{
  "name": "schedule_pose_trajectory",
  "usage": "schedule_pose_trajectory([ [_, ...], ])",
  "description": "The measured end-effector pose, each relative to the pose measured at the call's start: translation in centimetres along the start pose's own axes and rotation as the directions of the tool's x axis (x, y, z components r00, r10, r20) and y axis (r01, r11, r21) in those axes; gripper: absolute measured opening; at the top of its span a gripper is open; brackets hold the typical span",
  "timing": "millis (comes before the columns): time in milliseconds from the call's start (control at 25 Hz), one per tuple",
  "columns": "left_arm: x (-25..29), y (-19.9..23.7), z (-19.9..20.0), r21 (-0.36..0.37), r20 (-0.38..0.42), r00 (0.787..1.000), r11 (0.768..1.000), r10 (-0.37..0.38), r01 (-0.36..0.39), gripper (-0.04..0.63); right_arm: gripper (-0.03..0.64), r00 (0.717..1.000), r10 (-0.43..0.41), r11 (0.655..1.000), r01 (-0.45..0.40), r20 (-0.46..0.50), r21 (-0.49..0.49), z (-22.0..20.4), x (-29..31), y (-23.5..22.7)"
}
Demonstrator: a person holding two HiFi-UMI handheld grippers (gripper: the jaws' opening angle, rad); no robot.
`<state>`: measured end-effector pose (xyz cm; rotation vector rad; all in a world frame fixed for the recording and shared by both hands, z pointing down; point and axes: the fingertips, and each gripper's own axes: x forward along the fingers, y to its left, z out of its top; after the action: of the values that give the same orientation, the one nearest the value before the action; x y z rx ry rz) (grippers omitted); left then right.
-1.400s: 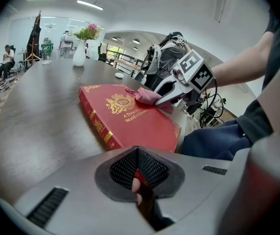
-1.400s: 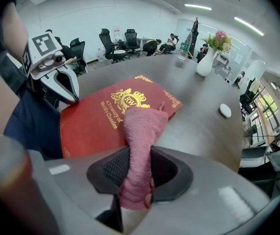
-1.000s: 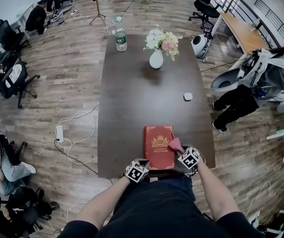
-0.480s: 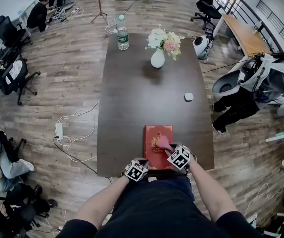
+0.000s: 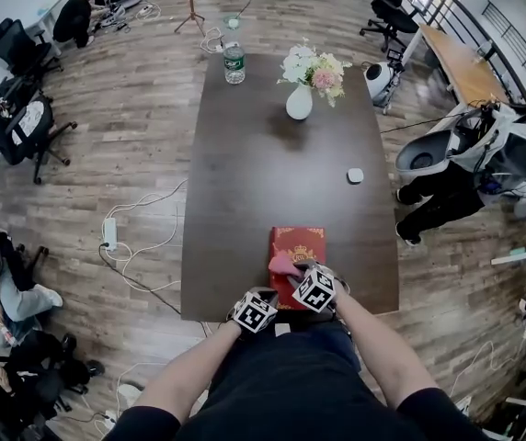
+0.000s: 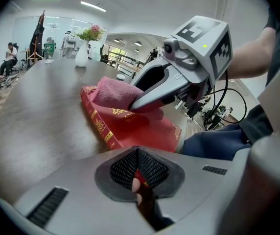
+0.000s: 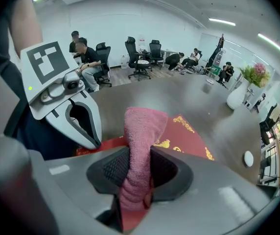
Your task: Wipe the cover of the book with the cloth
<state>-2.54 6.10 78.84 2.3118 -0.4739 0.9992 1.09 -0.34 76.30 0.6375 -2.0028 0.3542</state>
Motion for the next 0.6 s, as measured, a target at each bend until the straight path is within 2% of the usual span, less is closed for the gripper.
schedule_pose_trajectory([
  [120,0.3,0.1,0.1,-0.01,0.025,1.0,1.0,-0.001,0.001,-0.005,0.117,1.0,0.026,0.999,-0.026,0.001,-0.019,0.8,0.7,1.0],
  [280,-0.2,-0.3,-0.1,-0.04,0.011,1.0,0.999,-0.01,0.01,-0.005,0.117,0.998,0.057,0.998,-0.057,0.004,-0.035,1.6,1.5,2.4],
  [400,-0.2,0.0,0.8,-0.038,0.044,0.999,0.999,-0.001,0.002,-0.005,0.117,0.997,0.075,0.996,-0.074,0.014,-0.044,2.3,2.2,2.7],
  [600,-0.2,0.0,0.1,-0.098,0.012,1.0,0.995,0.028,-0.027,-0.005,0.117,0.994,0.107,0.993,-0.105,0.021,-0.053,2.6,3.2,3.6],
])
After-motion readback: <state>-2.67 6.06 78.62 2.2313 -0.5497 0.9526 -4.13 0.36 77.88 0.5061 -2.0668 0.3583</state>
